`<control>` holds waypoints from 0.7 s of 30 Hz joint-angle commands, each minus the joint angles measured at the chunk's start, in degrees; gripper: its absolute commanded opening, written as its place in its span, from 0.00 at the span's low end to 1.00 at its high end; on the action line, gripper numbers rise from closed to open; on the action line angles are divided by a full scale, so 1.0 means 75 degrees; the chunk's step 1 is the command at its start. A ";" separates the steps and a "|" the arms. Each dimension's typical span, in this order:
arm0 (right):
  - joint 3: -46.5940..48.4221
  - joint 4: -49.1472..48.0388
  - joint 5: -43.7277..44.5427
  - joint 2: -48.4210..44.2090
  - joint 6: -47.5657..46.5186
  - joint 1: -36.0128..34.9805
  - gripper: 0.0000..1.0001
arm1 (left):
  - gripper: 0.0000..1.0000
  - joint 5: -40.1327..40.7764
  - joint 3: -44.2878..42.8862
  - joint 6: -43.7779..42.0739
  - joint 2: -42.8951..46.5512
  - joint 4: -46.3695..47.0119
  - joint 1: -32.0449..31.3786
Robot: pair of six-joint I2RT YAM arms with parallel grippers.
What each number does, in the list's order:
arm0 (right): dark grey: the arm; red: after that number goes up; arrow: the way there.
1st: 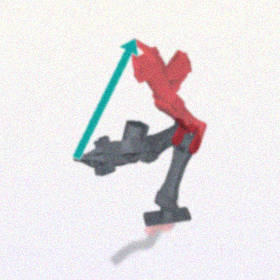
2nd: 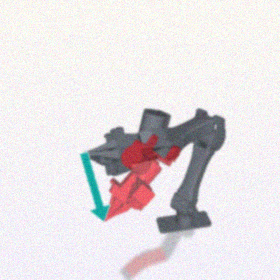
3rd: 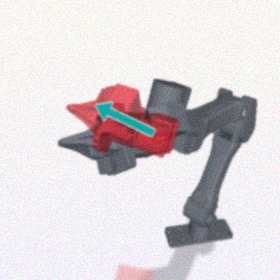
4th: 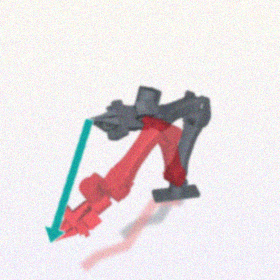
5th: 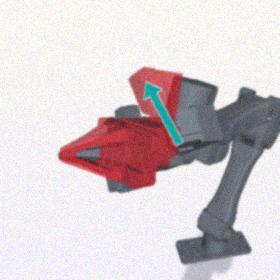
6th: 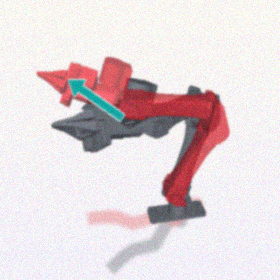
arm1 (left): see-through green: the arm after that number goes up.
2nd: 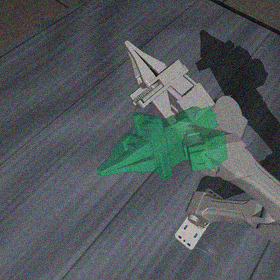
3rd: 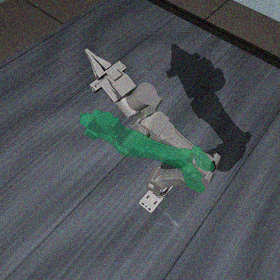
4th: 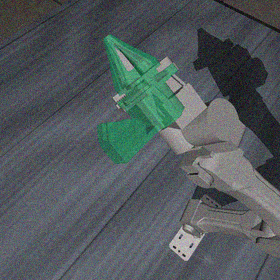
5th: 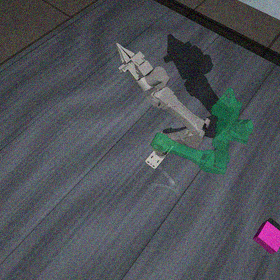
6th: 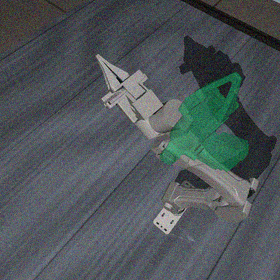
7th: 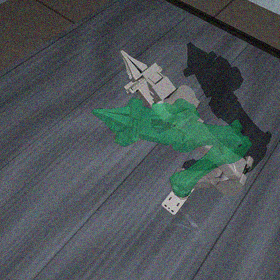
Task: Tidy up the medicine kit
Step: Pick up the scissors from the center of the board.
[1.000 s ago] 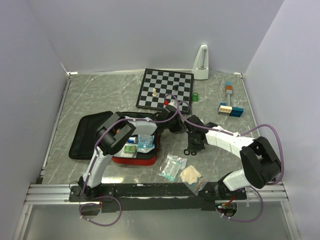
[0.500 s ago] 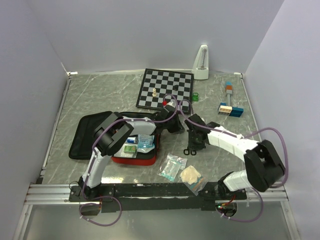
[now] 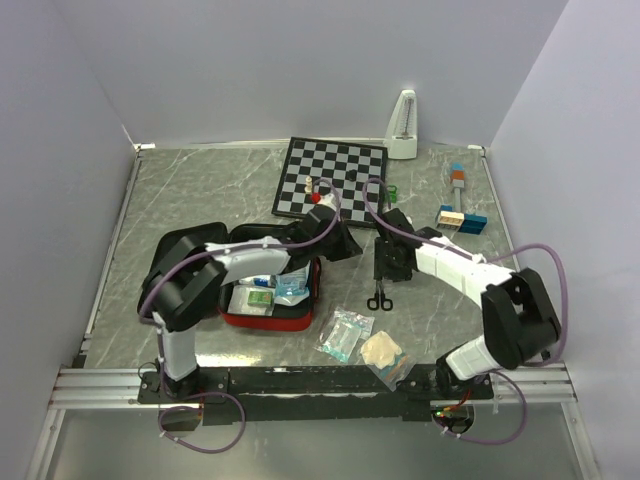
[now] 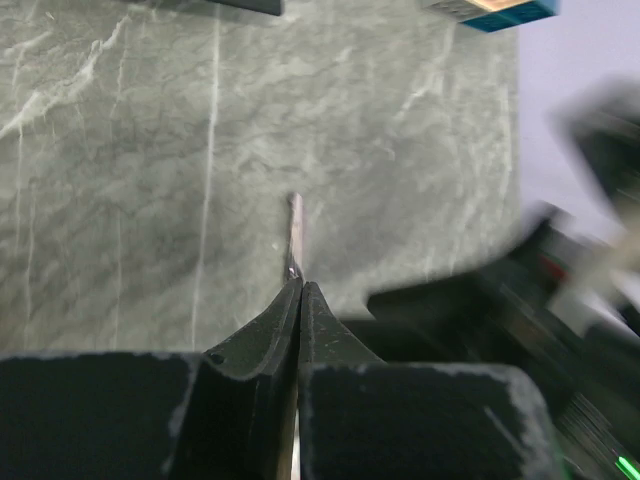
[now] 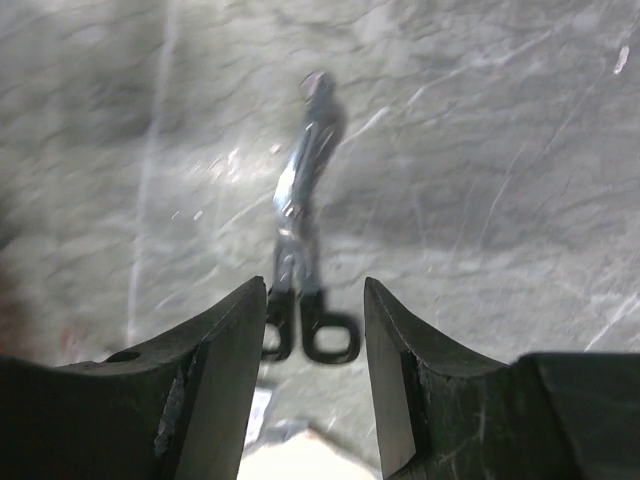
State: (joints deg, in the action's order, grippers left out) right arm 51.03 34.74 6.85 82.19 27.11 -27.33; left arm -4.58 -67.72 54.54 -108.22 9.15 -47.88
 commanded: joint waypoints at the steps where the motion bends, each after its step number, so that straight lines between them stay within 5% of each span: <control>1: 0.0426 -0.0483 0.0095 0.0524 -0.0193 0.0199 0.50 | 0.07 0.0317 0.0357 -0.0206 0.1150 0.0082 -0.0085; 12: 0.0744 -0.0753 0.0012 0.1767 -0.0076 0.0199 0.47 | 0.09 0.1091 0.1552 -0.0265 0.3611 -0.0715 -0.0249; 21: 0.0533 -0.0578 0.0200 0.1943 -0.0217 0.0176 0.27 | 0.09 0.1781 0.2993 0.0004 0.5966 -0.1208 -0.0284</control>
State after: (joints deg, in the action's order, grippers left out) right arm 55.29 30.33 7.77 95.37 26.02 -25.98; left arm 4.84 -49.04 53.54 -70.65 2.28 -49.71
